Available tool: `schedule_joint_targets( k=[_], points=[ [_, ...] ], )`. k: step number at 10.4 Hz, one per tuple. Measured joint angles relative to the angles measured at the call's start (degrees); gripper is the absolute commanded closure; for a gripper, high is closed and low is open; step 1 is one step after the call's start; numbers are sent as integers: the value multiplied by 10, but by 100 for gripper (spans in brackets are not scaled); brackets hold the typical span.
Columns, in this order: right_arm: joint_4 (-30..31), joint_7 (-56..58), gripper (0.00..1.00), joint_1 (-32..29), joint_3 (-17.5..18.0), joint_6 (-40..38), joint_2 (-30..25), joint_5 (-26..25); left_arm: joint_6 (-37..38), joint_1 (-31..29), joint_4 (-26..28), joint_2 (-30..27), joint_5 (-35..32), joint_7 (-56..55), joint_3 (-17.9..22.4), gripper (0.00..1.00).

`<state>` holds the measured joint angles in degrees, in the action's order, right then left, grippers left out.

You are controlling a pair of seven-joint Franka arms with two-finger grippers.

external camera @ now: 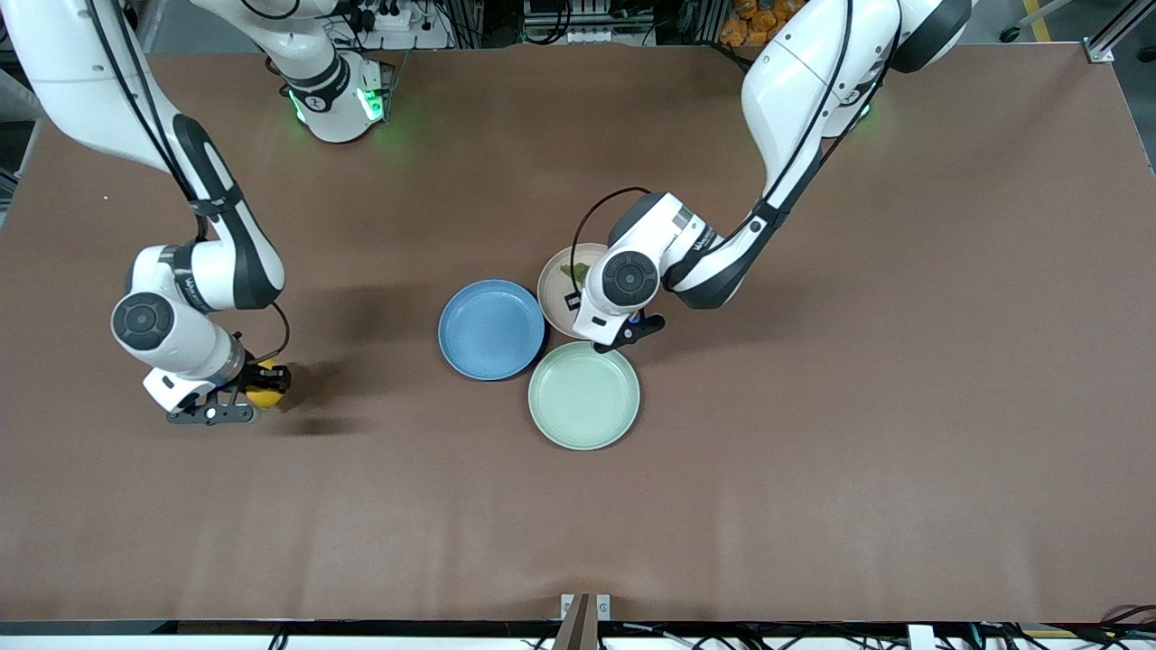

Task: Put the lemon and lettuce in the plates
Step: 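Release the lettuce and withdraw the left gripper while the right carries the lemon, then lower the lemon onto the blue plate and open the right gripper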

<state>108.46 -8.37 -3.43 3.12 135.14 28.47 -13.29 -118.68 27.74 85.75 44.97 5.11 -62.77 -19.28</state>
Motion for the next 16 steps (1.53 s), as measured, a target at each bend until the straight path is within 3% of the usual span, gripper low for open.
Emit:
schedule_joint_targets(
  k=[3,6,9,13,16],
  points=[
    [-59,-93,100,36,47,-87,-19,40,7,-22,-6,-12,-27,0,6,0],
    [-72,-199,100,62,102,-90,-20,64,32,-65,-12,-55,-53,14,7,0],
    [-71,-322,100,96,154,-93,-19,64,96,-110,-16,-113,-59,96,8,0],
    [-37,-407,100,139,182,-81,-10,64,177,-211,-18,-203,-59,249,10,0],
    [-12,-438,100,164,183,-12,21,50,192,-265,-21,-263,-59,277,9,0]
  ],
)
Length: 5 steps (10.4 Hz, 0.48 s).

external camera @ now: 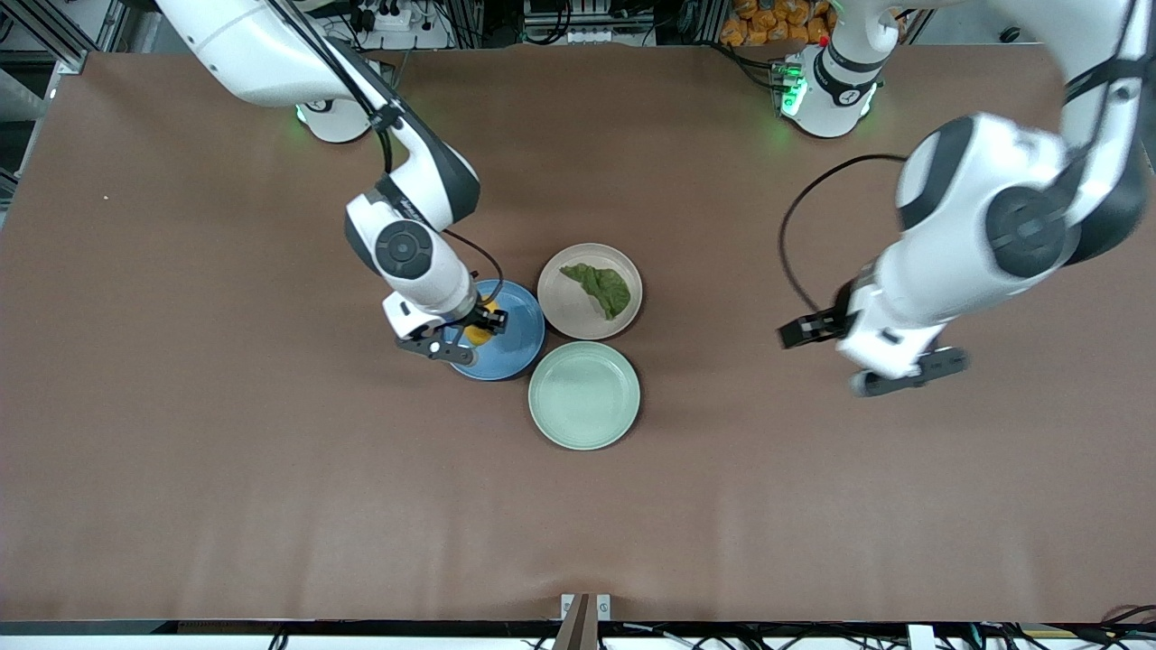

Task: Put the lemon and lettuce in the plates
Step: 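Lower the lemon onto the blue plate and open the right gripper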

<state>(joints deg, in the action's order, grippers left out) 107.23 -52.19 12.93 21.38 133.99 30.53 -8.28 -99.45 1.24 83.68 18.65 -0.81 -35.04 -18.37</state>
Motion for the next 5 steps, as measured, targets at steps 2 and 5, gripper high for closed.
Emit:
schedule_joint_targets(
  k=[2,5],
  points=[
    [2,-56,99,16,0,16,28,-68,34,-17,-9,-32,0,0,0,0],
    [-1,-84,0,20,0,19,39,-96,47,-54,-17,-52,6,48,0,0]
  ],
)
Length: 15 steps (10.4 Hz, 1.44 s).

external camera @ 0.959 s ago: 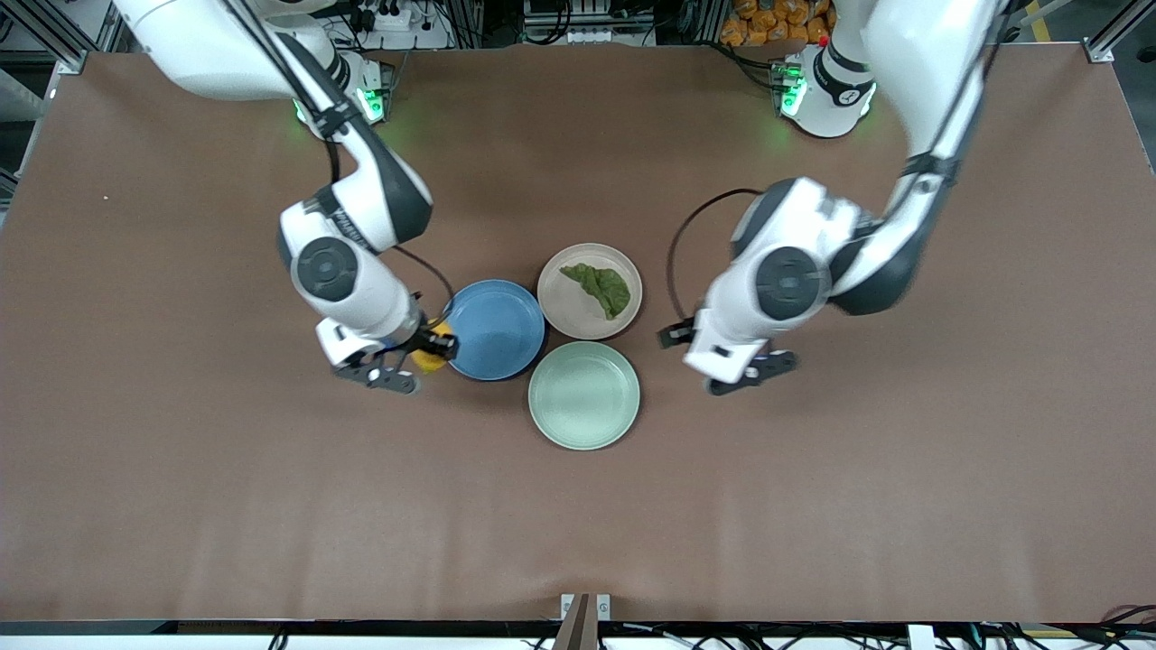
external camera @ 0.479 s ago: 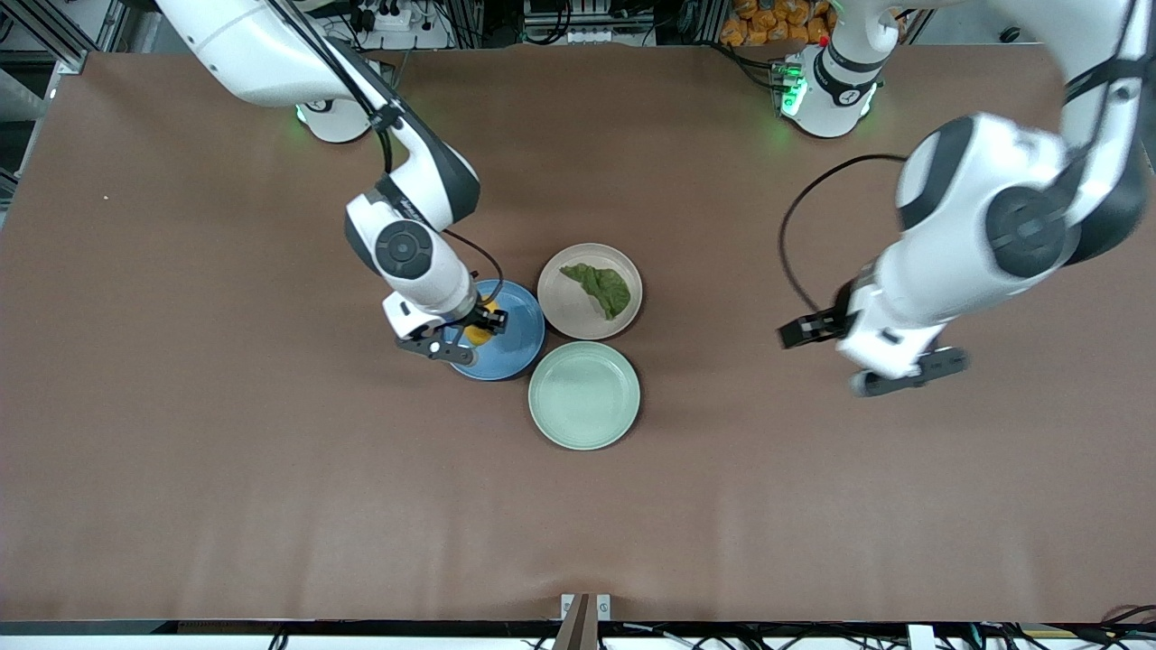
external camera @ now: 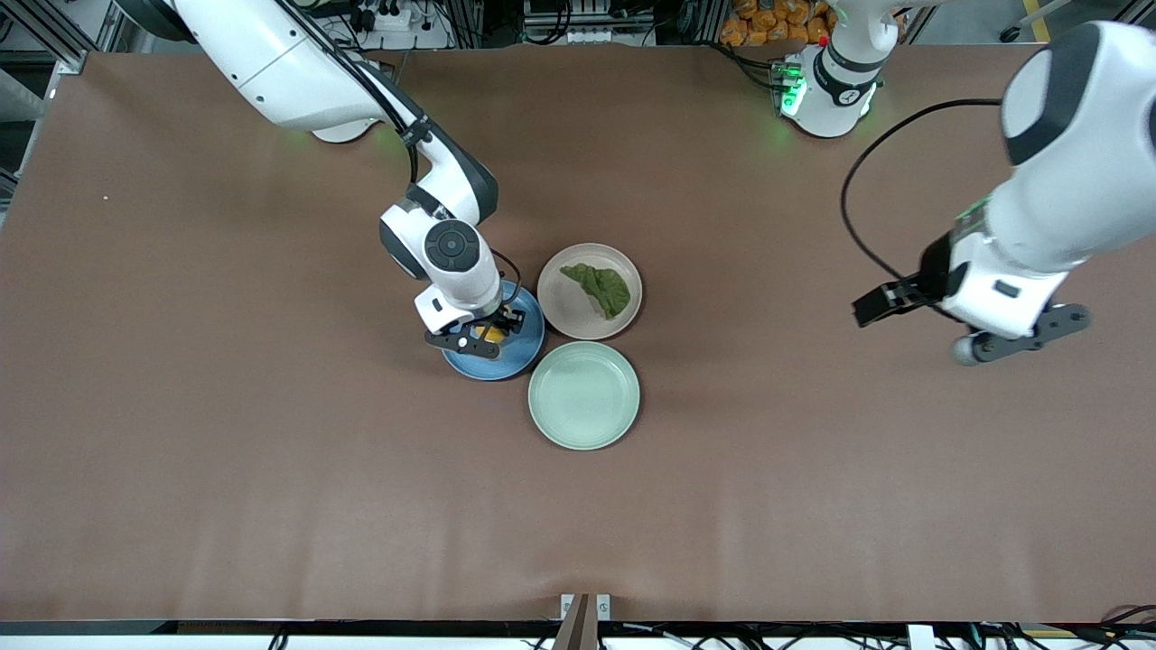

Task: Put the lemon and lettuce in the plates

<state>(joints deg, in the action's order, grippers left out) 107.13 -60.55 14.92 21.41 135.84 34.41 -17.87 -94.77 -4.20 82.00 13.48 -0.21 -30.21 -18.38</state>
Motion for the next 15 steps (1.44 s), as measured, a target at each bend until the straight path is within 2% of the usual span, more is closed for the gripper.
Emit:
schedule_joint_targets(
  k=[3,5,7,9,10,12,15],
  points=[
    [-15,-5,0,-12,0,-3,-11,-1,1,-42,-11,-3,8,61,0,0],
    [-28,-5,0,-42,11,-38,-52,5,14,-64,-23,-9,8,107,7,0],
    [-35,28,0,-67,16,-95,-110,36,36,-68,-41,-14,1,114,21,0],
    [-56,124,0,-93,16,-185,-175,81,56,-67,-55,-16,-8,114,22,0],
    [-70,165,0,-107,15,-233,-208,87,69,-66,-63,-16,-8,114,22,0],
    [-101,232,0,-122,2,-307,-255,89,99,-65,-82,-17,-9,114,22,0],
    [-132,334,0,-127,-49,-362,-297,97,120,-65,-92,-17,-9,114,23,0]
  ],
)
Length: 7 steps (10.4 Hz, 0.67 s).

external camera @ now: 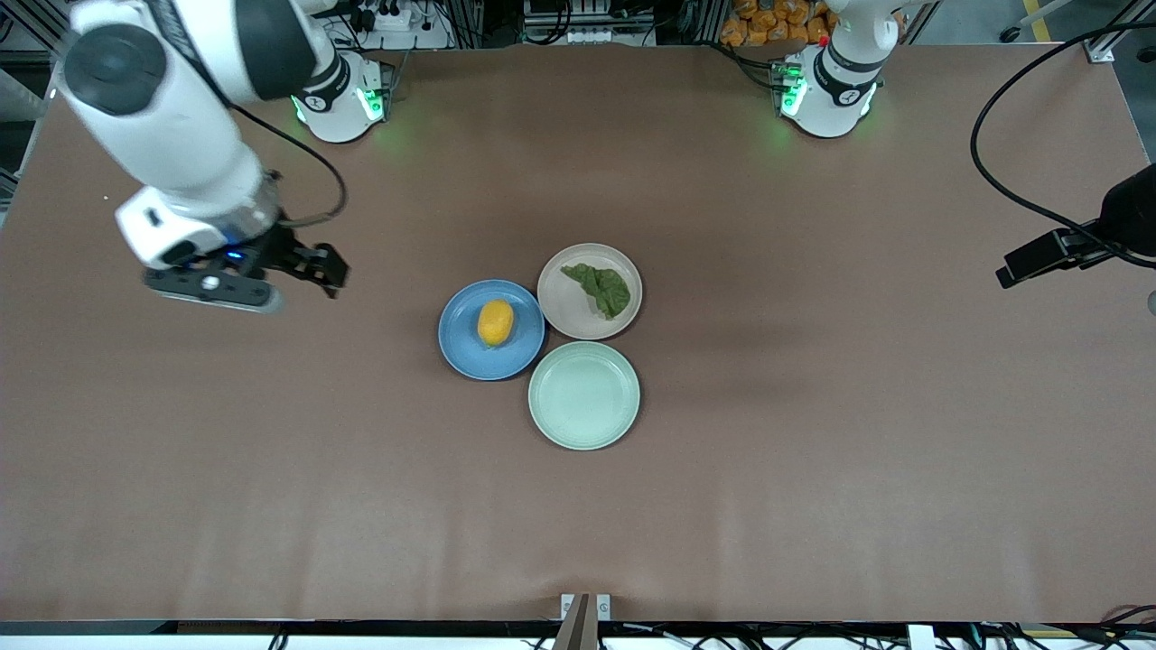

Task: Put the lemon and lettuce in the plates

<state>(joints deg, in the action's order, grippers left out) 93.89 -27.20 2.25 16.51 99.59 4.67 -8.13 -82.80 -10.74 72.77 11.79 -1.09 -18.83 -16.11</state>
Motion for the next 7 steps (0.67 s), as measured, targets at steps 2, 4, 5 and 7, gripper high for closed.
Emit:
schedule_joint_targets(
  k=[2,4,5,7],
  points=[
    [-3,88,0,-10,-50,-20,-27,28,1,0,0,1,0,0,1,0],
    [-3,170,0,-34,-96,-32,-48,38,2,1,0,3,0,0,1,0],
    [-3,196,0,-45,-117,-33,-53,42,2,1,0,4,-1,0,1,0],
    [-3,230,0,-49,-160,-34,-58,48,7,3,1,4,-15,0,1,0]
  ],
)
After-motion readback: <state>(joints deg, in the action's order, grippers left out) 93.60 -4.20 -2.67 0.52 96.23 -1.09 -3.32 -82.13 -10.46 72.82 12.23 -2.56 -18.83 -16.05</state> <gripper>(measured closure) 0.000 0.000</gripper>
